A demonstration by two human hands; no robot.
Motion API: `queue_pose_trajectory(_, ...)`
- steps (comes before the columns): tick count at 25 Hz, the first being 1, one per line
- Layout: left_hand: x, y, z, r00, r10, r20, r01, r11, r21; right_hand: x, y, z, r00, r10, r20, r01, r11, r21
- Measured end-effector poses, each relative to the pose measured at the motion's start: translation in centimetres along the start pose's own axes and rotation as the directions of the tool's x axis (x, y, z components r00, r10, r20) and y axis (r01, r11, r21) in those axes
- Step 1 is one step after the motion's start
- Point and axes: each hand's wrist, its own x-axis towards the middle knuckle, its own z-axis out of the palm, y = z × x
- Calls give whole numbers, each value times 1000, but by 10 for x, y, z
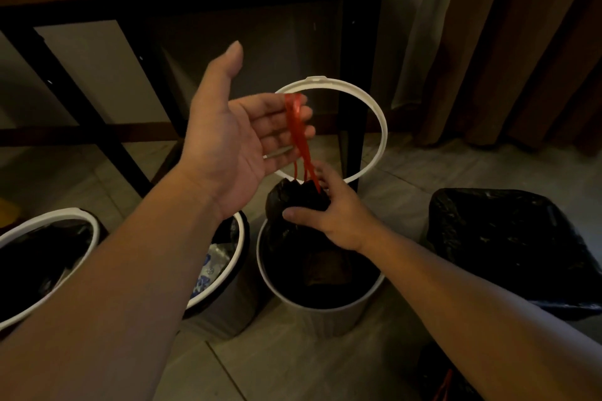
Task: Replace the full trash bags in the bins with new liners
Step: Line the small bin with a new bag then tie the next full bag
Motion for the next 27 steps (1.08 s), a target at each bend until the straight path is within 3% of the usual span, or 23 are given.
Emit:
queue_pose_trajectory(3,-1,2,3,990,-114,80,115,993,-4,9,-27,-2,993,-79,89,74,995,61)
queue_pose_trajectory(5,-1,3,5,984,-152,89,153,988,-6,11,-33,8,994,-82,70,76,994,84)
queue_pose_trajectory(10,-5,8,0,994,-23,103,34,994,-104,9,-22,14,1000,3,-6,-3,999,-53)
queue_pose_trajectory(16,-10,17,-6,991,130,38,-113,951,-288,4,3,20,988,140,-65,-145,985,-92)
queue_pose_trajectory(21,-12,19,-6,992,128,6,-124,967,-224,-4,21,17,980,195,-36,-195,981,5)
queue_pose_trajectory(27,-13,22,-10,989,144,-20,-145,961,-237,-3,43,16,981,188,-49,-193,973,-123)
